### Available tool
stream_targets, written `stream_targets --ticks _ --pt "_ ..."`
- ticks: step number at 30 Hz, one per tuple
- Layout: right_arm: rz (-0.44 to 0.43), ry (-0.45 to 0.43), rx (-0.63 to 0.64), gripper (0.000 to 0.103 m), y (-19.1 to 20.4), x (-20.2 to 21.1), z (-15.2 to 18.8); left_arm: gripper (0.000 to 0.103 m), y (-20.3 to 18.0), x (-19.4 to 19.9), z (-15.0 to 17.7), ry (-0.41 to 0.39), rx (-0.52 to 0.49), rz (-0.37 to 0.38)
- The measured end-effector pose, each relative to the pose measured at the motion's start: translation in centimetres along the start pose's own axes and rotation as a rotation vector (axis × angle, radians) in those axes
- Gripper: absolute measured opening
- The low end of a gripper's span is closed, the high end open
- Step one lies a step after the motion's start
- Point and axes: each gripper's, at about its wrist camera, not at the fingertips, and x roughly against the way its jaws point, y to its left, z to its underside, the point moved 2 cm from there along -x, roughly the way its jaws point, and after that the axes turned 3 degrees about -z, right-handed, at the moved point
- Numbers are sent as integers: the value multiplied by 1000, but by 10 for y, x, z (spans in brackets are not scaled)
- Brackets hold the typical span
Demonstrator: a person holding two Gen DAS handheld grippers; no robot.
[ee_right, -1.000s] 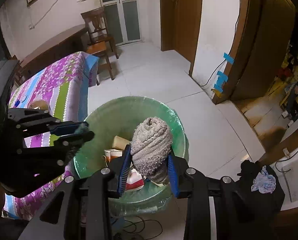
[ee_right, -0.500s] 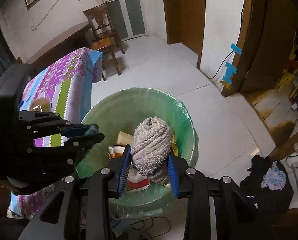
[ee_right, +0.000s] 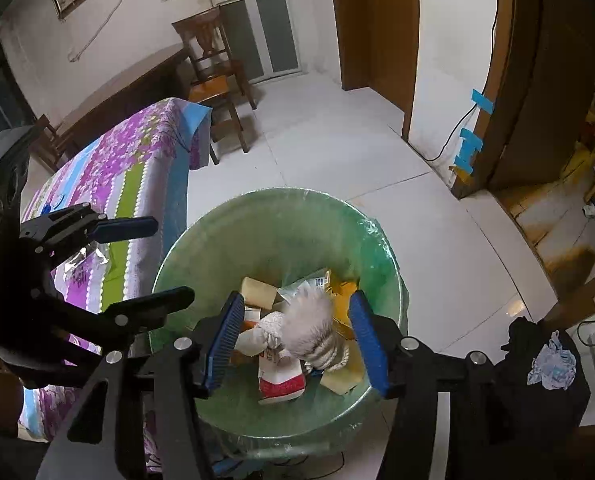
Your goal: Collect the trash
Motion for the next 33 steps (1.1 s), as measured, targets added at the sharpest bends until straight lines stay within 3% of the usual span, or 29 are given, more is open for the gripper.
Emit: stream_targets --ticks 5,10,11,14,16,17,21,26,31,33 --pt "11 -9 20 56 7 4 5 72 -2 17 12 -48 -14 -34" --pt "22 -61 0 57 13 17 26 72 -12 53 38 -160 -76 -115" --pt "29 -81 1 59 17 21 32 74 -12 64 48 -190 -83 -136" --pt "65 -178 53 81 46 40 55 86 -7 87 71 -250 -66 -204" --pt "66 -247 102 90 72 53 70 92 -2 100 85 -285 -54 -240" --pt "57 -280 121 96 86 59 77 95 1 110 95 -313 -41 -289" --pt "43 -448 167 98 141 80 105 97 13 136 127 -401 23 -435" --pt "201 -628 195 98 198 90 137 97 30 163 154 -422 106 -499" --pt "353 -672 327 98 234 94 160 97 30 178 175 -405 112 -507" --pt "364 -667 322 98 236 98 167 97 26 183 181 -423 101 -500"
